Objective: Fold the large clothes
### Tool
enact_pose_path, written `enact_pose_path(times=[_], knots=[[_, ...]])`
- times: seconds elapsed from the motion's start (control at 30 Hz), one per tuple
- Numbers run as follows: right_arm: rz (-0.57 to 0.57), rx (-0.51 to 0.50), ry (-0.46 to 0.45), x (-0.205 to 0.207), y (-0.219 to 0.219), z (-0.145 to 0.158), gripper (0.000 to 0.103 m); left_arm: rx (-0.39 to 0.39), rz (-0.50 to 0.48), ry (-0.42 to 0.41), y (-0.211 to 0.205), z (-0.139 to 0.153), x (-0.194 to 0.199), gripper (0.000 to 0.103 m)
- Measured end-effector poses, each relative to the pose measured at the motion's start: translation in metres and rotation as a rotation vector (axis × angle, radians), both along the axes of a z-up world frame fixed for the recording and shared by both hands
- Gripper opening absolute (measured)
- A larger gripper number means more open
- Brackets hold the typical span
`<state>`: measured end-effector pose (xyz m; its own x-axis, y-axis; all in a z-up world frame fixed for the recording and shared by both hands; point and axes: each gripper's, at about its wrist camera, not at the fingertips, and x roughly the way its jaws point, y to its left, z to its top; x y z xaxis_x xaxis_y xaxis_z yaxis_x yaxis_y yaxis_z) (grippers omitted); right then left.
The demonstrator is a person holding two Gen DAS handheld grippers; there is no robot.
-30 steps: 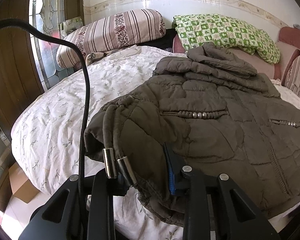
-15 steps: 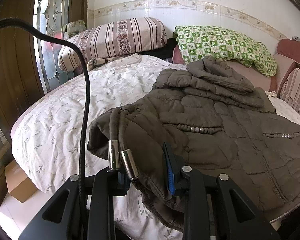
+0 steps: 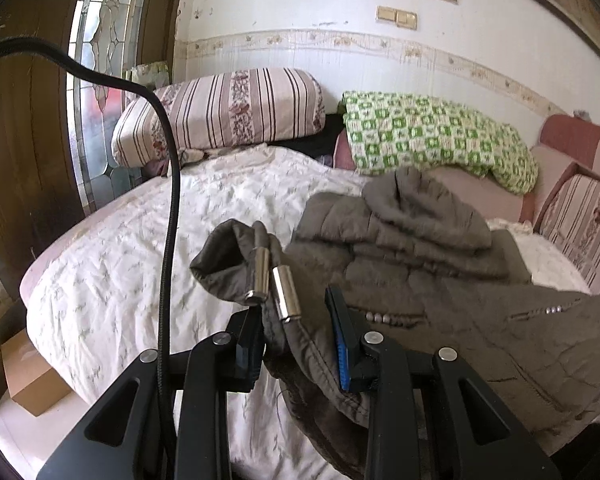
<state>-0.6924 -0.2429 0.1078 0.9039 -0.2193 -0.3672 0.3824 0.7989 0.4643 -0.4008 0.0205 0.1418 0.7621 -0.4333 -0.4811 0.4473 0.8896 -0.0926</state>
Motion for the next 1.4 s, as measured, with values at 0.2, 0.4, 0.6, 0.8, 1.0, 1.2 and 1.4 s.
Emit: enact_pose_path(times=[0.2,0.4,0.6,0.8,1.0,1.2,1.4], knots=[[0.004,-0.037,-0.041,0.005,-0.005,0.027,0.017,-0.019,-0.041,0.000,-0.012,0.030,0.013,0.027],[0.004,-0.054,-0.069,0.025,-0.020,0.050,0.017,-0.033,-0.058,0.020,-0.035,0.055,0.043,0.029],[-0.022,-0.059,-0.078,0.067,-0.043,0.084,0.017,-0.056,-0.032,0.024,-0.064,0.083,0.086,0.034],[-0.039,-0.033,-0.077,0.114,-0.076,0.108,0.017,-0.056,-0.010,0.040,-0.103,0.105,0.139,0.040],[-0.089,0.011,-0.048,0.168,-0.124,0.114,0.017,-0.028,0.020,-0.030,-0.142,0.129,0.189,0.067],[-0.139,0.046,0.016,0.228,-0.171,0.109,0.017,-0.046,0.071,-0.021,-0.155,0.148,0.234,0.067],[-0.201,0.103,0.090,0.279,-0.215,0.091,0.017,-0.054,0.086,-0.023,-0.147,0.152,0.256,0.070]])
